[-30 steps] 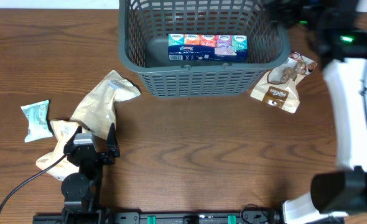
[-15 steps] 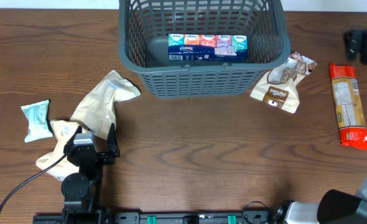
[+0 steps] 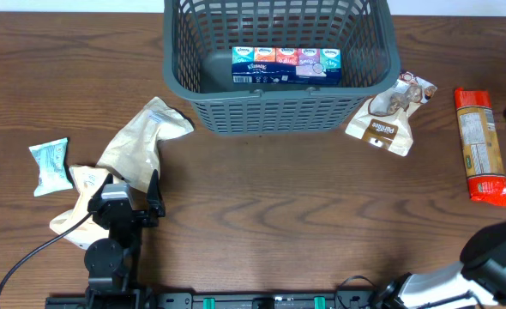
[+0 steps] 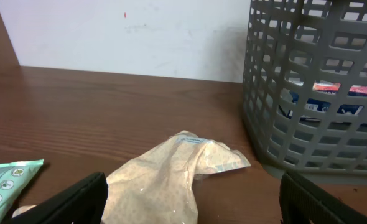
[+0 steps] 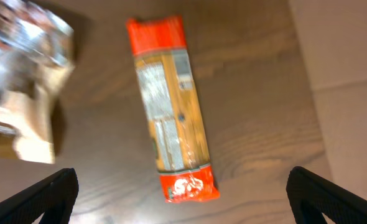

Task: Pack container
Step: 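Move the right gripper back toward the spaghetti pack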

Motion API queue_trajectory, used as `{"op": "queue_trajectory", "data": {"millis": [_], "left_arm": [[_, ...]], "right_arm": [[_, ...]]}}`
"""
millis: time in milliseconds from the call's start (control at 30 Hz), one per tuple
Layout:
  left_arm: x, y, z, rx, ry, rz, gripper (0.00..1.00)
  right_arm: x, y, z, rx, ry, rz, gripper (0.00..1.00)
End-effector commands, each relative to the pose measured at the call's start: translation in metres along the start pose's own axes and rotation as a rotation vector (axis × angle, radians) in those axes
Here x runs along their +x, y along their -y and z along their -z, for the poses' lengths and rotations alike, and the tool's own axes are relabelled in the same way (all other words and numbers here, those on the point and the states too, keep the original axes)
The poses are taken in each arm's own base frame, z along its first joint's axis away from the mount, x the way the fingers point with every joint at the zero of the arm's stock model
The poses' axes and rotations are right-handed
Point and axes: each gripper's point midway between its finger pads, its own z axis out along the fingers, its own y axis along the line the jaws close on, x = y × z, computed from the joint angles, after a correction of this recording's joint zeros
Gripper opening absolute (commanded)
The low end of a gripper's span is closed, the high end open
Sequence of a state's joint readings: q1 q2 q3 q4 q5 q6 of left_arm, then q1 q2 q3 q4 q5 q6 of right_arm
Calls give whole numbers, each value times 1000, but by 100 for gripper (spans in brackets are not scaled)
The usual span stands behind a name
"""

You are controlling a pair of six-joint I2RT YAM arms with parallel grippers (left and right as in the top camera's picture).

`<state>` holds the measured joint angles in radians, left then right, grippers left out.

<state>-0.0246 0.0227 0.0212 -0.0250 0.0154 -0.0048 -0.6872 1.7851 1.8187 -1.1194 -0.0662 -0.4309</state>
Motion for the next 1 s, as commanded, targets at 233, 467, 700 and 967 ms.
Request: {"op": "queue_trajectory", "data": {"millis": [233,467,700,967], "left_arm": [[15,-4,-1,-21,-43,13,81],[15,-4,-1,-21,-43,13,81],[13,-4,-1,-21,-36,14,81],[12,-4,-1,-21,-32,14,81]], "right_arm": [[28,3,-79,-48,-187,28,99],[46,-5,-123,-107,-272,38,99],[49,-14,-141,-170,-274,104,99],[37,-8,-147,-148,-217,168,99]]}}
